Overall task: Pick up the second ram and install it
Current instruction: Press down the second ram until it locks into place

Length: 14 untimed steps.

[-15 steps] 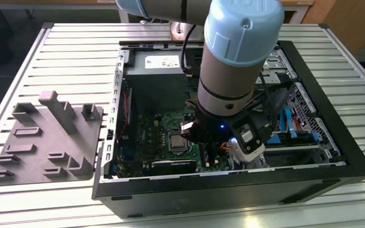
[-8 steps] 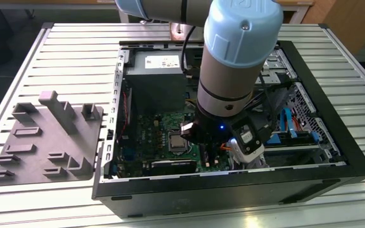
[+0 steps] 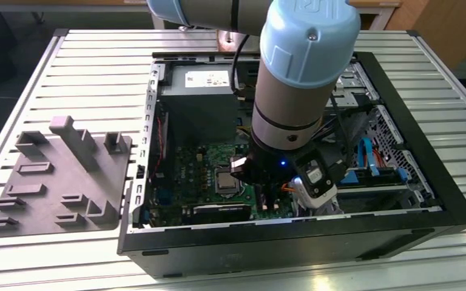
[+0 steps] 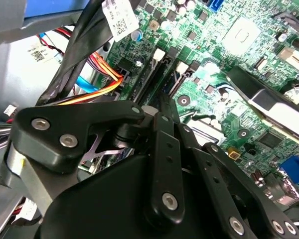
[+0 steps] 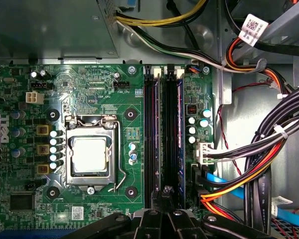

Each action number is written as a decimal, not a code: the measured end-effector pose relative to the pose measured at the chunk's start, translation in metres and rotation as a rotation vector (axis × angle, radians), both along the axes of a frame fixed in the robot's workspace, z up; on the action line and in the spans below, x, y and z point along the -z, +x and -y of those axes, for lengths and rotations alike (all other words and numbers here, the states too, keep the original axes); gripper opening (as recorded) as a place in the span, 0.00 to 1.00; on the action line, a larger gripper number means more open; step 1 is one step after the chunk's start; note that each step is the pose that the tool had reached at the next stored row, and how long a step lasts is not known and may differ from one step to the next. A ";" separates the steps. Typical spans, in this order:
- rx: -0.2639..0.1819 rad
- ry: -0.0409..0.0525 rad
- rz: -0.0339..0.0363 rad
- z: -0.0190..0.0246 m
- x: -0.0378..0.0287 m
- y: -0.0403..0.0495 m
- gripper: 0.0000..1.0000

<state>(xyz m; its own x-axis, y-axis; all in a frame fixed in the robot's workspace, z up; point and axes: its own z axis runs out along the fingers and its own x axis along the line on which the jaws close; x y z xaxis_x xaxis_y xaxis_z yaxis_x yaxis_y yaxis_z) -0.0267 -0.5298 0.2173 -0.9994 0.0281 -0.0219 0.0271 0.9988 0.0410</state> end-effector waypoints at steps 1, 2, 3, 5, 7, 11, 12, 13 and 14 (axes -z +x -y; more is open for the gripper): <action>0.000 0.0000 0.0000 0.0000 0.0000 0.0000 0.11; 0.000 0.0002 0.0001 0.0000 -0.0001 0.0000 0.11; 0.000 0.0006 0.0002 -0.0001 -0.0007 0.0000 0.11; 0.000 0.0020 0.0006 -0.0003 -0.0035 0.0001 0.11; 0.000 0.0001 0.0000 0.0000 -0.0085 0.0000 0.11; 0.000 0.0001 0.0001 0.0000 -0.0173 0.0000 0.11; 0.000 0.0000 0.0001 0.0000 -0.0197 0.0000 0.11; 0.000 0.0000 0.0001 0.0000 -0.0219 0.0000 0.11; 0.000 0.0000 0.0001 0.0000 -0.0233 0.0000 0.11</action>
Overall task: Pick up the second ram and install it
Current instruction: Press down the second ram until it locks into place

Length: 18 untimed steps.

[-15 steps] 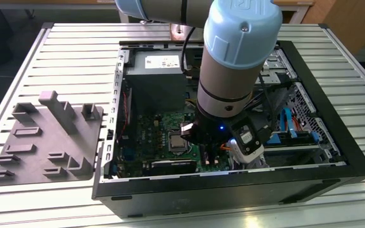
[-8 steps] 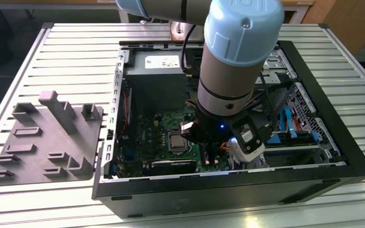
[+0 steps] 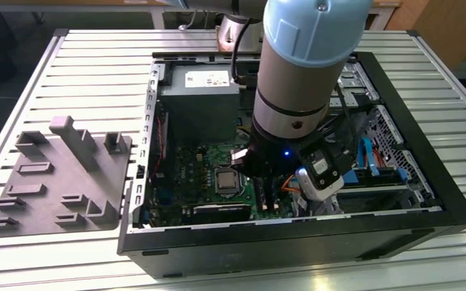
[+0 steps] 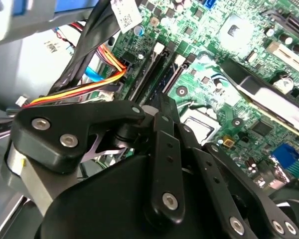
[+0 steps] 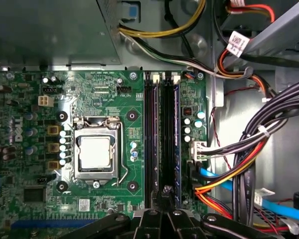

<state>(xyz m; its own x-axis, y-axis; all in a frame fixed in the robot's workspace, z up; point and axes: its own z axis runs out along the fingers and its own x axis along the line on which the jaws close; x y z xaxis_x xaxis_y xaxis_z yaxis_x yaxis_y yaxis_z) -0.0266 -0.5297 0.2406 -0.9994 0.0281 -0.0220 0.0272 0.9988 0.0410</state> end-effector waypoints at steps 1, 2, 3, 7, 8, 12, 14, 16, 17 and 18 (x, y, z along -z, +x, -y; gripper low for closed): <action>0.000 0.0002 0.0000 0.0000 -0.0001 0.0000 0.11; 0.000 0.0001 0.0000 0.0000 -0.0002 0.0000 0.11; 0.000 0.0003 0.0000 0.0000 -0.0001 0.0000 0.11; 0.000 0.0000 0.0000 -0.0001 -0.0004 0.0000 0.11; 0.000 -0.0001 -0.0001 -0.0003 -0.0005 0.0001 0.11; 0.000 0.0000 -0.0001 -0.0043 -0.0005 0.0000 0.11; 0.000 0.0000 0.0000 -0.0076 -0.0004 0.0000 0.11; 0.000 -0.0001 -0.0001 -0.0115 -0.0004 0.0000 0.11; 0.000 0.0000 0.0000 -0.0137 -0.0004 0.0000 0.11; 0.000 0.0000 0.0000 -0.0161 -0.0004 0.0000 0.11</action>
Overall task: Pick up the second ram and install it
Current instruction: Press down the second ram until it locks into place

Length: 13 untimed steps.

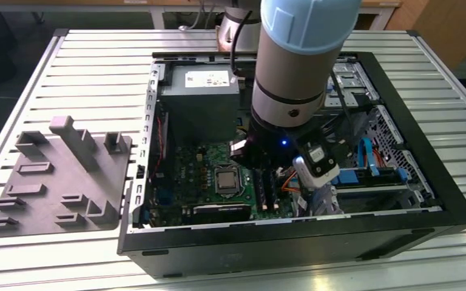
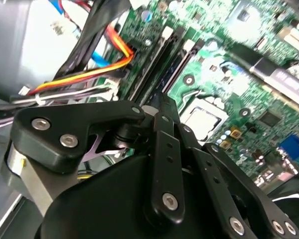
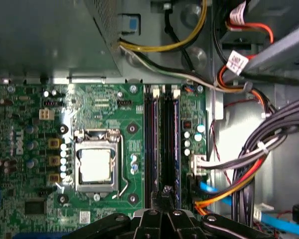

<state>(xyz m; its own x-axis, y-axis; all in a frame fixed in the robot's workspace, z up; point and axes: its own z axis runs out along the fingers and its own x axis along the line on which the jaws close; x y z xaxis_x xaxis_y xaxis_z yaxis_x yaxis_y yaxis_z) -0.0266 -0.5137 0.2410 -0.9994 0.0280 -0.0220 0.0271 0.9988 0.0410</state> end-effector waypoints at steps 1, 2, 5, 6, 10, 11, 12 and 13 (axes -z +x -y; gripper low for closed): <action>0.000 0.0001 0.0000 -0.0026 0.0000 0.0000 0.11; 0.000 -0.0001 0.0000 -0.0052 0.0000 0.0000 0.11; 0.000 0.0001 0.0000 -0.0118 0.0000 0.0000 0.11; 0.000 0.0001 0.0000 -0.0139 0.0000 0.0000 0.11; 0.000 0.0001 0.0000 -0.0181 0.0000 0.0001 0.11; 0.000 0.0000 0.0000 -0.0180 0.0000 0.0000 0.11; 0.000 0.0000 0.0000 -0.0180 0.0000 0.0000 0.11; 0.000 0.0000 -0.0001 -0.0181 0.0000 0.0000 0.11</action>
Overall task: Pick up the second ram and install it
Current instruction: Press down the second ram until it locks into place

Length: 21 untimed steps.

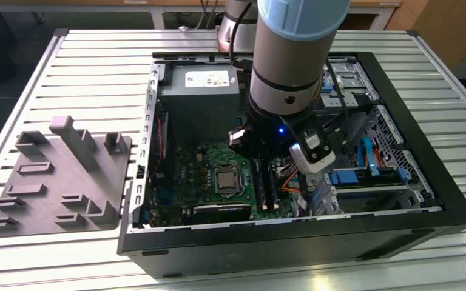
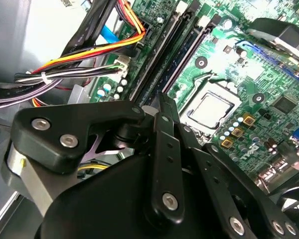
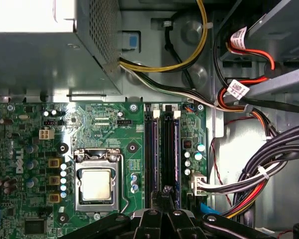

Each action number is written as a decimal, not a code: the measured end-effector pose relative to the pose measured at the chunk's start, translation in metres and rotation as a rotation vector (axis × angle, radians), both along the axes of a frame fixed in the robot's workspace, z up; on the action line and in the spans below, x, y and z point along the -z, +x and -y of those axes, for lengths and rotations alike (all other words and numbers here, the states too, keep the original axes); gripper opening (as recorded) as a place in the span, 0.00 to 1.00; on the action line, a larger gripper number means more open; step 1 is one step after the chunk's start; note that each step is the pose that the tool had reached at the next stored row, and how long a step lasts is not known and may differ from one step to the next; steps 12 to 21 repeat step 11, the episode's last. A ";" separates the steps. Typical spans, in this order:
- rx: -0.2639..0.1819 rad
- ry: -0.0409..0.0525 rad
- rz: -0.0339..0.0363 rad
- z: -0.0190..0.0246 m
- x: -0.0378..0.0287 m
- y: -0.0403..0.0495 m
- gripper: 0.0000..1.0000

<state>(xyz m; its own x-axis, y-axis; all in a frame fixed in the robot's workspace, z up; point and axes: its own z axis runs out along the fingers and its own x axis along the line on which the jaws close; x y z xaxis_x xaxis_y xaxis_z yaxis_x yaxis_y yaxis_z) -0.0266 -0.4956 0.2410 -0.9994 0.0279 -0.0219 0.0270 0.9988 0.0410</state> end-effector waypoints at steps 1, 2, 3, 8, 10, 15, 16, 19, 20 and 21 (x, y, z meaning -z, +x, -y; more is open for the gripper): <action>0.000 0.0001 -0.0001 0.0000 0.0000 0.0000 0.11; 0.000 0.0001 -0.0001 0.0000 0.0000 0.0000 0.11; 0.000 0.0000 -0.0003 0.0000 0.0000 0.0000 0.11; 0.000 0.0000 -0.0007 0.0000 0.0000 0.0000 0.11; 0.000 0.0000 -0.0008 0.0000 0.0000 0.0000 0.11; 0.000 0.0000 -0.0009 0.0000 0.0000 0.0000 0.11; 0.000 0.0000 -0.0009 0.0000 0.0000 0.0000 0.11; 0.000 0.0000 -0.0009 0.0000 0.0000 0.0000 0.11; 0.000 0.0000 -0.0009 0.0000 0.0000 0.0000 0.11; 0.000 0.0000 -0.0009 0.0000 0.0000 0.0000 0.11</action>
